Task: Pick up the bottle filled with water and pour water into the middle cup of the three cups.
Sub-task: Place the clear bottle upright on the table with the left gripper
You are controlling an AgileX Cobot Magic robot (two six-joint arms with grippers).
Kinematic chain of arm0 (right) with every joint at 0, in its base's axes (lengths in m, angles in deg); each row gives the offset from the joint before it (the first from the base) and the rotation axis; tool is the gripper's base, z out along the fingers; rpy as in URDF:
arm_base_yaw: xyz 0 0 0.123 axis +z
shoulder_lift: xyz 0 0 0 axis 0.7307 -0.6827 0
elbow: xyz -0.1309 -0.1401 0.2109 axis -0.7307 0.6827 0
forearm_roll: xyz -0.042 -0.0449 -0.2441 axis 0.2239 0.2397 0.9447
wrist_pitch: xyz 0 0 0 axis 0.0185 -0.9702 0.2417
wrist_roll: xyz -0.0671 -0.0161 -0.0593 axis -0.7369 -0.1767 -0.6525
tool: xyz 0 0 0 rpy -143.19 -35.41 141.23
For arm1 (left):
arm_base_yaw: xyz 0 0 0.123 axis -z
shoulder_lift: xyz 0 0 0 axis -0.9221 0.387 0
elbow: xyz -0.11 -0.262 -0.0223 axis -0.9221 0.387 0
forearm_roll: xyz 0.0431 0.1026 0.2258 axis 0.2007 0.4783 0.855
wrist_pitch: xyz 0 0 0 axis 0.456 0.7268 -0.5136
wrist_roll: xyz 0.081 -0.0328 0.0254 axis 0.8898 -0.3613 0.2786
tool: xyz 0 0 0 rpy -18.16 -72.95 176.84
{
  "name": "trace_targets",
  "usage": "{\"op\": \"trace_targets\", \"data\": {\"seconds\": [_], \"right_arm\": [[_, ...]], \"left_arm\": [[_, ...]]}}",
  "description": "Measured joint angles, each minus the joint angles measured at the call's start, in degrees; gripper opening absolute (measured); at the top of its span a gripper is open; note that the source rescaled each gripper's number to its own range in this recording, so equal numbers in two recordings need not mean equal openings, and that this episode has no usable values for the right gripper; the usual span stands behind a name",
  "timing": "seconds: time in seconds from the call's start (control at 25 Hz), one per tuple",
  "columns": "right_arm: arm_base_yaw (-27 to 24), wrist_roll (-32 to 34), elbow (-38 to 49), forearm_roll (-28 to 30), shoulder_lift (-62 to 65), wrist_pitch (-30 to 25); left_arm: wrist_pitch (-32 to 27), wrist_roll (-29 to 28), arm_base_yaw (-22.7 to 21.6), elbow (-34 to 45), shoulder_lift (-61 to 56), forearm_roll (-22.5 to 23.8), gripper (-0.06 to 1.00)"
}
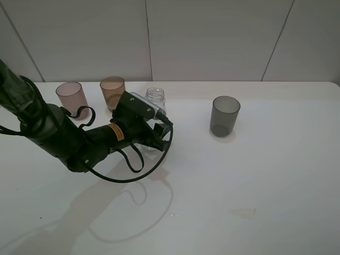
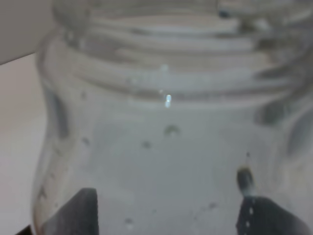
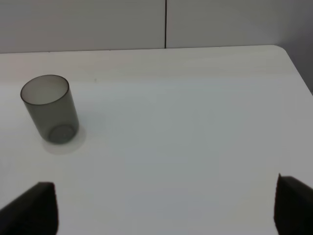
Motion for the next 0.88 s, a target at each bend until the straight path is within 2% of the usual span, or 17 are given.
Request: {"op": "trace_targets", "data": {"seconds": [0.08, 0.12, 0.16, 0.24, 0.28, 0.36, 0.6, 0.88], "right_arm": [[0.0, 0.0, 0.0, 0.0, 0.0, 0.0], [0.0, 0.0, 0.0, 0.0, 0.0, 0.0], [0.0, 0.0, 0.0, 0.0, 0.0, 0.0], [0.0, 0.0, 0.0, 0.0, 0.0, 0.0], [0.0, 0.0, 0.0, 0.0, 0.0, 0.0], [0.0, 0.0, 0.0, 0.0, 0.0, 0.0], [0.0, 0.0, 0.0, 0.0, 0.0, 0.0], [0.0, 0.0, 0.0, 0.0, 0.0, 0.0]], "left_arm": [[0.4, 0.0, 0.0, 0.5, -0.1, 0.0, 0.01], [0.6, 0.0, 0.0, 0.7, -0.1, 0.0, 0.05], [0.1, 0.0, 0.0, 0.9, -0.1, 0.0, 0.21], [-1.7, 0.0, 0.0, 1.7, -0.1, 0.0, 0.69], [-2.0, 0.0, 0.0, 2.0, -0.1, 0.0, 0.84], [-2.1, 0.0, 0.0, 2.2, -0.9, 0.0, 0.96], [-2.2, 0.7, 0.0, 2.5, -7.4, -0.1, 0.99], [-8.5, 3.9, 0.0, 2.6, -18.4, -0.6, 1.00]]}}
